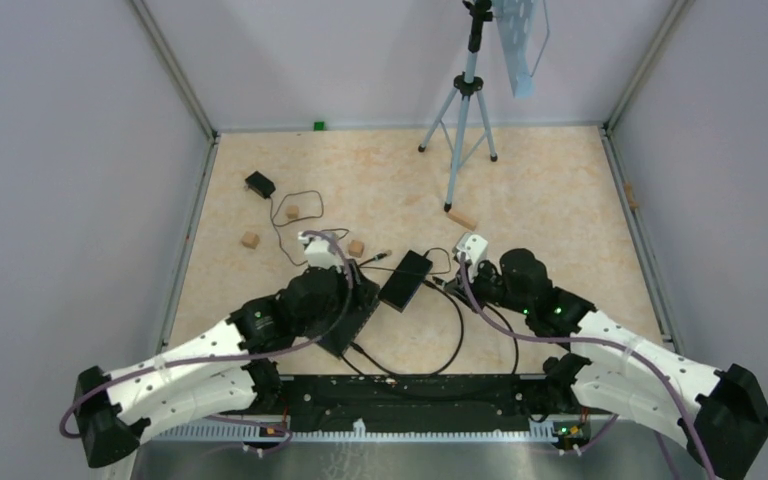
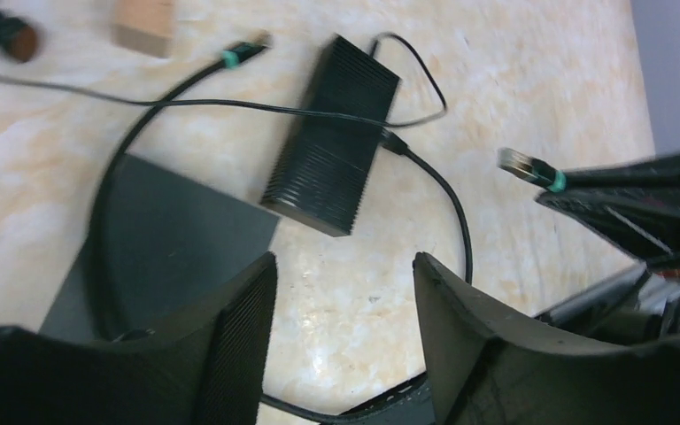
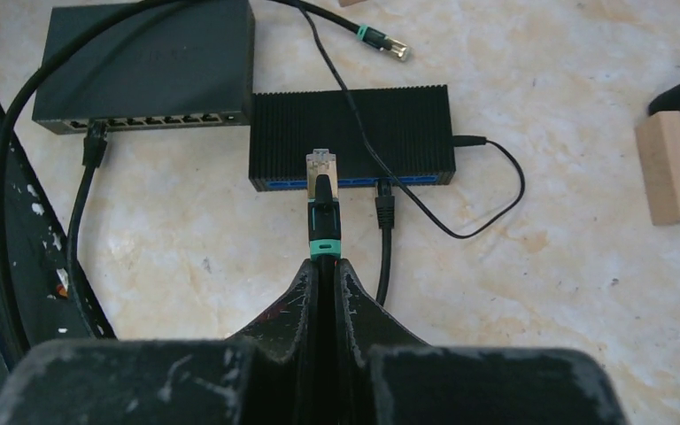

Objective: Insert the plug into the switch port
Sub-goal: Insert the connector into the switch port.

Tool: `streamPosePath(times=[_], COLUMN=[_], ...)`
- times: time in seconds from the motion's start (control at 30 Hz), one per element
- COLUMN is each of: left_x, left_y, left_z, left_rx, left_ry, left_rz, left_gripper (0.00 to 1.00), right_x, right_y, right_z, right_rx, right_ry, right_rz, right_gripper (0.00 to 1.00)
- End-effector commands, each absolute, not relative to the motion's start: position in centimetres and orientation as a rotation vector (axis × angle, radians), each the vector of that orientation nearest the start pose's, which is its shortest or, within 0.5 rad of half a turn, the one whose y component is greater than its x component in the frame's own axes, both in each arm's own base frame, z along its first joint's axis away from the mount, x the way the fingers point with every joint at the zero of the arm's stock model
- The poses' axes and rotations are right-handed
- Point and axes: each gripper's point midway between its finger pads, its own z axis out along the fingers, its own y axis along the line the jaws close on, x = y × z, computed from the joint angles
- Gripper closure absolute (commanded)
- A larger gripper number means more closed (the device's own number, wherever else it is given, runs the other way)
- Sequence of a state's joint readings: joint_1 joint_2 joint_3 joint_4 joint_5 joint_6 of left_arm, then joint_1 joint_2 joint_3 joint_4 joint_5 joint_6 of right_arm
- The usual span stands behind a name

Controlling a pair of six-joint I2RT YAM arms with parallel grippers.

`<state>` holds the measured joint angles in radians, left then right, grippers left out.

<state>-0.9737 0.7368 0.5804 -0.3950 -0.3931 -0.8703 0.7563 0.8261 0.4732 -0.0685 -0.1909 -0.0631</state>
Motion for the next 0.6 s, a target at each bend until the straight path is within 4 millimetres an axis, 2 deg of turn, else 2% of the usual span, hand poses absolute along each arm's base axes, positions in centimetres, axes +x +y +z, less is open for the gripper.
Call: streamPosePath(times=[0.0, 0.1, 0.2, 0.37, 0.57], left_x=[19.1, 20.1, 20.8, 21.9, 23.1], left_y=[-26.7, -28.2, -29.0, -28.4, -28.0], left_z=[16.7, 14.8, 13.4, 11.5, 9.8], left_rx=[0.210, 0.284, 0.344, 0.364, 0.426], left_ry=[2.063, 2.115, 2.149, 2.176, 2.178], left_rz=[-0.895, -0.909, -0.899, -0.853, -0.812], left_gripper=[0.39, 0.45, 0.49, 0.54, 0.51], right_x=[19.6, 20.2, 20.9, 20.8, 19.7], right_y=[24.8, 24.9, 24.8, 24.6, 24.8], right_z=[14.2, 13.6, 13.5, 12.3, 10.3], right_rx=[-1.007, -0.955, -0.883, -0.822, -0.774], right_ry=[1.747, 1.770, 1.759, 1.731, 1.710], right_rz=[0.702, 0.699, 0.666, 0.614, 0.602], right_gripper=[1.00, 1.00, 1.00, 1.00, 1.00])
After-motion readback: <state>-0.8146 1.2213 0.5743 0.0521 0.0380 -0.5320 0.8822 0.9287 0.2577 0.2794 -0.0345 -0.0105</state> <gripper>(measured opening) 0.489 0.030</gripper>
